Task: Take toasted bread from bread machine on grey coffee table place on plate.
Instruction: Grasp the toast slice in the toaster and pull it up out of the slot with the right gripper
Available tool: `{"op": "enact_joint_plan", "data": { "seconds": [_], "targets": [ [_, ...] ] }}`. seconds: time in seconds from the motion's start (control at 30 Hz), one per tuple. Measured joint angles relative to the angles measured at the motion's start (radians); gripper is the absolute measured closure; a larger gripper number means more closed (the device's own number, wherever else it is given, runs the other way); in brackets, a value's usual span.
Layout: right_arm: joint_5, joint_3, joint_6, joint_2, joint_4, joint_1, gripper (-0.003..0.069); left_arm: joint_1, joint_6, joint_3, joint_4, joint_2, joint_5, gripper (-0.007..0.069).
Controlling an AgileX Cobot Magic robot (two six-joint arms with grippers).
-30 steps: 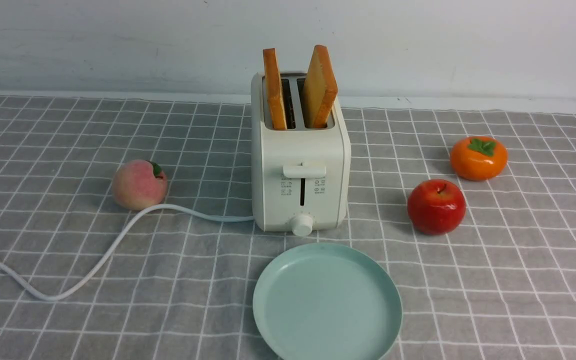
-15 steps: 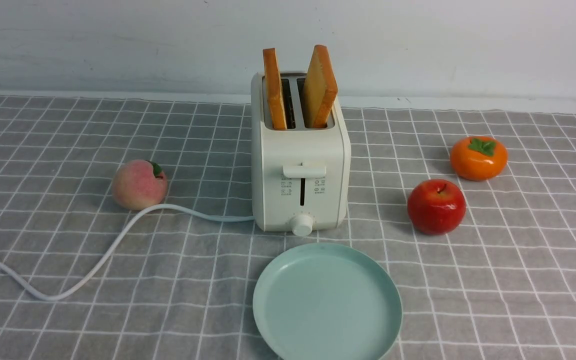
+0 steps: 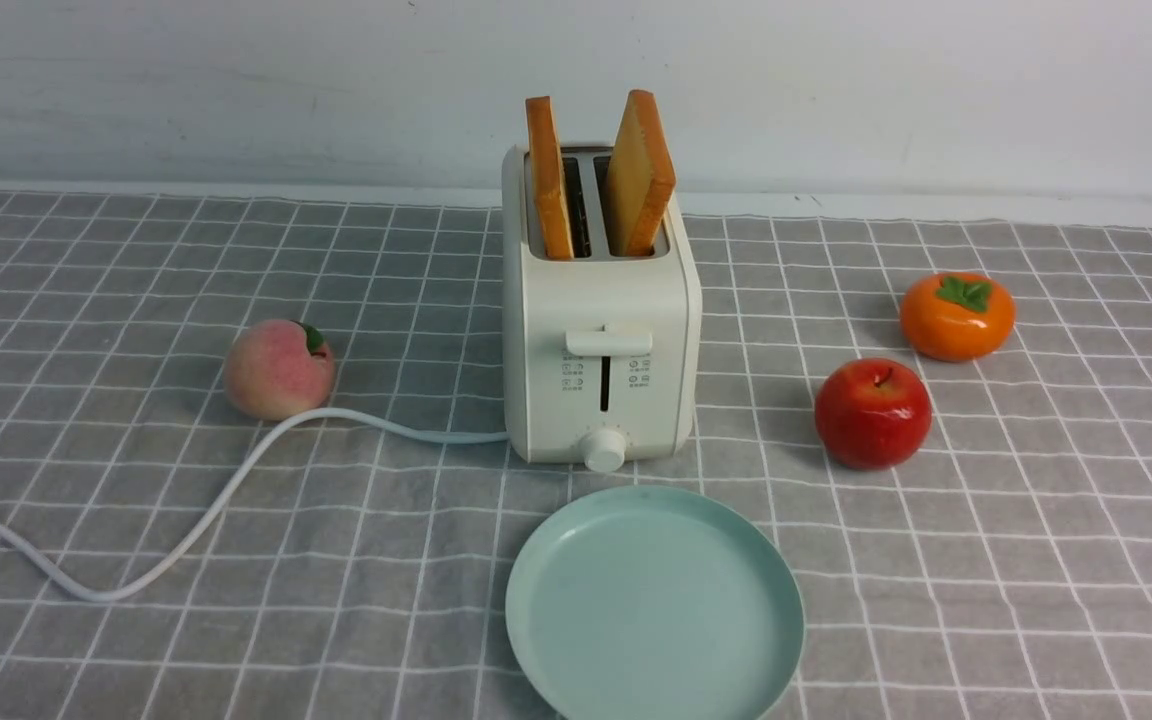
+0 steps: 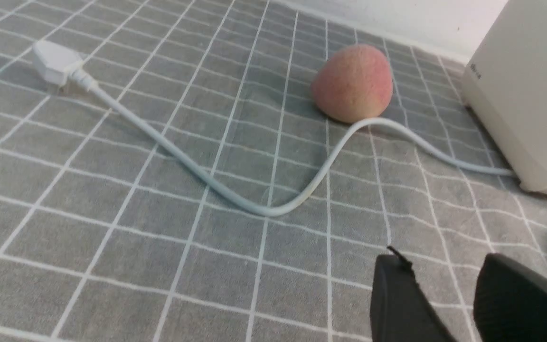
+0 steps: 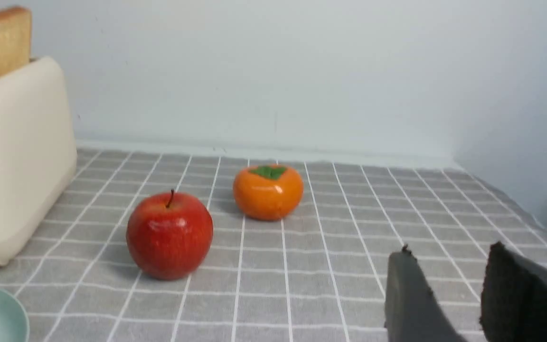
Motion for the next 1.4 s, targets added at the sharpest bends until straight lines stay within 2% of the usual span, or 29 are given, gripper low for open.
{"op": "enact_joint_plan", "data": {
  "seconds": [0.17, 0.33, 0.5, 0.63, 0.73, 0.83, 0.93, 1.07, 1.2, 1.33, 1.4],
  "targets": [
    [-0.031, 0.0, 0.0, 0.0, -0.003, 0.0, 0.0419, 0.0, 0.0, 0.0, -0.004, 0.0, 0.001, 0.0386],
    [-0.051, 0.0, 0.0, 0.0, -0.007, 0.0, 0.0419, 0.0, -0.022, 0.0, -0.112, 0.0, 0.006, 0.0386],
    [-0.196, 0.0, 0.075, 0.0, -0.007, 0.0, 0.0419, 0.0, -0.028, 0.0, -0.141, 0.0, 0.006, 0.0386],
    [-0.433, 0.0, 0.246, 0.0, -0.007, 0.0, 0.0419, 0.0, 0.048, 0.0, -0.037, 0.0, 0.007, 0.0386],
    [-0.508, -0.001, 0.379, 0.0, -0.009, 0.0, 0.0419, 0.0, 0.107, 0.0, 0.051, 0.0, 0.007, 0.0386],
    [-0.474, -0.026, 0.468, 0.0, -0.01, 0.0, 0.0419, 0.0, 0.136, 0.0, 0.104, 0.0, 0.007, 0.0386],
    [-0.317, -0.146, 0.559, 0.0, -0.01, 0.0, 0.0419, 0.0, 0.151, 0.0, 0.179, 0.0, 0.007, 0.0386],
    [-0.105, -0.304, 0.602, 0.016, -0.007, 0.001, 0.0419, 0.0, 0.153, 0.0, 0.204, 0.0, 0.007, 0.0386],
    [-0.019, -0.401, 0.638, 0.081, -0.006, 0.022, 0.0419, 0.0, 0.154, 0.0, 0.208, 0.0, 0.006, 0.0386],
    [0.057, -0.508, 0.65, 0.21, -0.006, 0.082, 0.0419, 0.0, 0.154, 0.0, 0.209, 0.0, -0.001, 0.0386],
    [0.127, -0.58, 0.648, 0.311, -0.006, 0.13, 0.0419, 0.0, 0.154, 0.0, 0.211, 0.0, -0.051, 0.0386]
  ]
}}
